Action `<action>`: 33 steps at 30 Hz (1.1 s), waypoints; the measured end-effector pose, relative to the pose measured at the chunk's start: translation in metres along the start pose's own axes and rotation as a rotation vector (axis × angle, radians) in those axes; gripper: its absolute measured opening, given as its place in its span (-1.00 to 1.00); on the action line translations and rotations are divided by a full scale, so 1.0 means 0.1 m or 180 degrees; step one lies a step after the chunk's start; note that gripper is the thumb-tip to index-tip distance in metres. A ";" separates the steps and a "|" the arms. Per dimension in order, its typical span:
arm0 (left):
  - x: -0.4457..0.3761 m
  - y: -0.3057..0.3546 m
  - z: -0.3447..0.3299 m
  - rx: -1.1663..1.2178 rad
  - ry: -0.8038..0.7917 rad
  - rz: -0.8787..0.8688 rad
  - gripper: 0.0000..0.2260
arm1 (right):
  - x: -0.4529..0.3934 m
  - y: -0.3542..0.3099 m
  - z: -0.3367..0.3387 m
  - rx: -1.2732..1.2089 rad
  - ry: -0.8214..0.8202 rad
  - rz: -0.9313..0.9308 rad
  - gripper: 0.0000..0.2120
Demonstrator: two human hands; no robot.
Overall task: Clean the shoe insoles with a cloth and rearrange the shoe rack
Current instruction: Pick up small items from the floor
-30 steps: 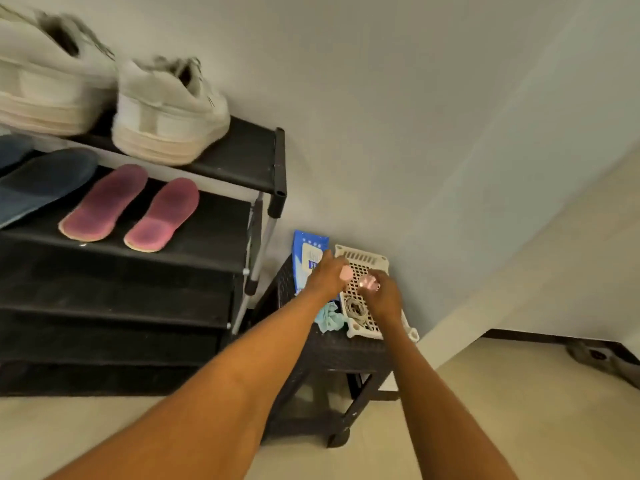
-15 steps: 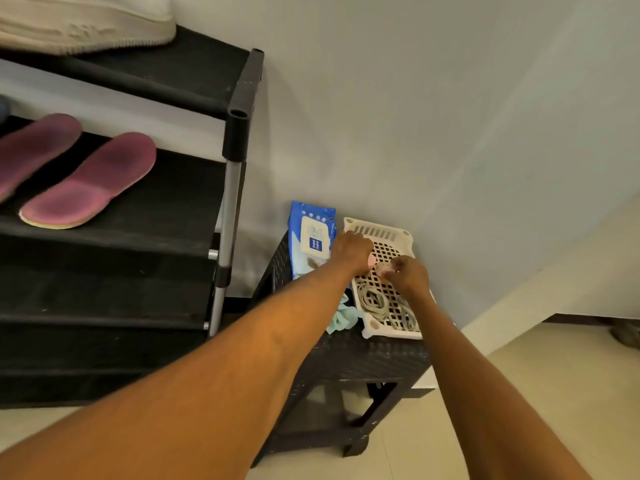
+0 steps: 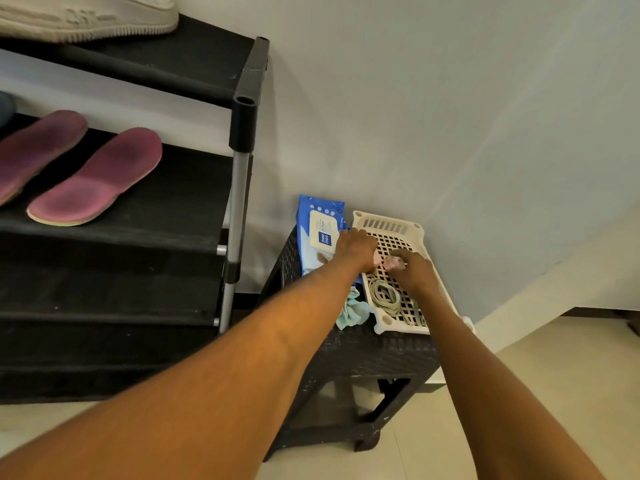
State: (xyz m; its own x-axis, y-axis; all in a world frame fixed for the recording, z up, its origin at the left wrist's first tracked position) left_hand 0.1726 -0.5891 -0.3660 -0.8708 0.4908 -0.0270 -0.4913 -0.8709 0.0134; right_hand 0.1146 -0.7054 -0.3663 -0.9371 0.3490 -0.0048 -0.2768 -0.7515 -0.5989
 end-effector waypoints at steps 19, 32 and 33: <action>3.49 -1.38 0.46 0.0347 0.0394 0.0665 -0.71 | 2.50 -1.93 -0.83 -0.0890 -0.0631 0.1124 -0.76; 6.01 -3.06 0.44 -0.0042 -0.0303 0.2708 -0.71 | 4.44 -3.86 -2.54 -0.0650 -0.2112 0.1716 -0.77; 6.19 -3.15 0.36 0.0033 -0.0379 0.2873 -0.70 | 4.60 -3.97 -2.67 -0.0565 -0.2218 0.1805 -0.77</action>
State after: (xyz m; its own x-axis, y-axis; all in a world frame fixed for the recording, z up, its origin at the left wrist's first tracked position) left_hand -0.2125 -0.0105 -0.3507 -0.9204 -0.3774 0.1016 0.3783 -0.9256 -0.0116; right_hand -0.1492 -0.0966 -0.3445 -0.8548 -0.5062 0.1141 0.2468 -0.5900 -0.7688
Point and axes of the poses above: each hand's wrist, its own x-axis away from the middle knuckle, its own z-axis out of the back of the hand, y = z × x, the point moved 2 cm from there along -x, towards the middle knuckle, and after that the axes turned 14 degrees about -x, right-handed, at the moved point
